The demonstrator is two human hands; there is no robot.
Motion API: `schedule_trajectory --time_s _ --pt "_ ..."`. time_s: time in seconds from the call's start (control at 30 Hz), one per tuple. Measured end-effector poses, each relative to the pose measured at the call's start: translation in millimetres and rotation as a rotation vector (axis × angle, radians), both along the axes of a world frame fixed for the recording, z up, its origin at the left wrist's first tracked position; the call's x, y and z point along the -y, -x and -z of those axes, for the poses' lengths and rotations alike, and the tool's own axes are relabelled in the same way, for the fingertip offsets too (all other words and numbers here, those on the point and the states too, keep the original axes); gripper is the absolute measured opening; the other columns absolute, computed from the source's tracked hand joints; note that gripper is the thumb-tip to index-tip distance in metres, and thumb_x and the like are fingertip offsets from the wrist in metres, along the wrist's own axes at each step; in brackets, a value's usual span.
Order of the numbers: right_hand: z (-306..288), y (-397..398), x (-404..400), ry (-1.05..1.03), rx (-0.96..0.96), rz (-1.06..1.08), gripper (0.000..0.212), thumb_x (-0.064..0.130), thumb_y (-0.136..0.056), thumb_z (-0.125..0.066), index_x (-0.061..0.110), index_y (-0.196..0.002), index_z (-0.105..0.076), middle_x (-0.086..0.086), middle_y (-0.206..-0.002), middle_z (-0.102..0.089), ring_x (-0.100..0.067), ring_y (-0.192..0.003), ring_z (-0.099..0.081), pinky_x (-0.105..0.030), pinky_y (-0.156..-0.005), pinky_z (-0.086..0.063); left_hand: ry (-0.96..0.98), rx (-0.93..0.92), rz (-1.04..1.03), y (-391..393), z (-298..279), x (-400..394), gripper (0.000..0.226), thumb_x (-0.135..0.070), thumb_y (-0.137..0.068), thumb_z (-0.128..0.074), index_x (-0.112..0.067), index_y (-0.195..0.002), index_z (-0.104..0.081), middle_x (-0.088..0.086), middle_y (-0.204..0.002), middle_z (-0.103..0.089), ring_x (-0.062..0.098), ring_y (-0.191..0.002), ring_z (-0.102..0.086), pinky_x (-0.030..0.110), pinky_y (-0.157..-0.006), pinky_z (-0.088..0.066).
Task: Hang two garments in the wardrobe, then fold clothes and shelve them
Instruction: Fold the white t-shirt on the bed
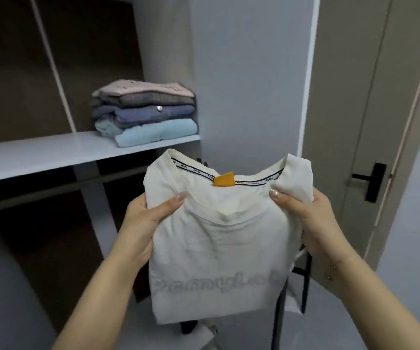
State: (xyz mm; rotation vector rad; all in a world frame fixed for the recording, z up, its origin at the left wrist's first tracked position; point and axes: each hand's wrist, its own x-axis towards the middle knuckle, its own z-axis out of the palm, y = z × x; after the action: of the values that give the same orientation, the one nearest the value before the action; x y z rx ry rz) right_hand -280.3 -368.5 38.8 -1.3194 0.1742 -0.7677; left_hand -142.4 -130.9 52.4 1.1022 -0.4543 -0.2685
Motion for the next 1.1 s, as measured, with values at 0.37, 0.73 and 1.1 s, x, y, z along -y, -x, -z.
schedule_trajectory --time_s 0.37,0.73,1.1 --pt "-149 -255 21 0.005 0.170 -0.470 0.034 0.020 -0.073 -0.083 0.006 -0.103 -0.074 -0.015 -0.105 -0.073 -0.030 -0.094 -0.072 -0.033 -0.068 -0.058 0.011 0.089 -0.253 -155 -144 -17 0.025 -0.016 -0.077 -0.074 -0.009 -0.100 -0.077 0.014 -0.110 -0.072 0.027 -0.099 -0.071 0.034 -0.069 -0.059" --pt "-387 -464 44 0.199 0.132 -0.460 0.047 0.018 -0.078 -0.079 0.004 -0.121 -0.065 -0.010 -0.112 -0.071 -0.023 -0.090 -0.071 -0.037 -0.079 -0.059 0.064 -0.002 -0.178 -321 -342 9 0.033 -0.013 -0.087 -0.069 -0.010 -0.120 -0.068 0.002 -0.108 -0.071 0.015 -0.087 -0.071 0.032 -0.066 -0.059" --pt "-362 -672 46 0.499 -0.216 -0.204 0.056 0.019 -0.072 -0.085 -0.004 -0.117 -0.059 -0.016 -0.101 -0.070 -0.030 -0.082 -0.068 -0.034 -0.066 -0.054 -0.116 -0.178 -0.278 -537 -291 27 0.041 -0.003 -0.089 -0.065 0.002 -0.128 -0.057 0.017 -0.100 -0.065 0.028 -0.089 -0.062 0.041 -0.083 -0.052"
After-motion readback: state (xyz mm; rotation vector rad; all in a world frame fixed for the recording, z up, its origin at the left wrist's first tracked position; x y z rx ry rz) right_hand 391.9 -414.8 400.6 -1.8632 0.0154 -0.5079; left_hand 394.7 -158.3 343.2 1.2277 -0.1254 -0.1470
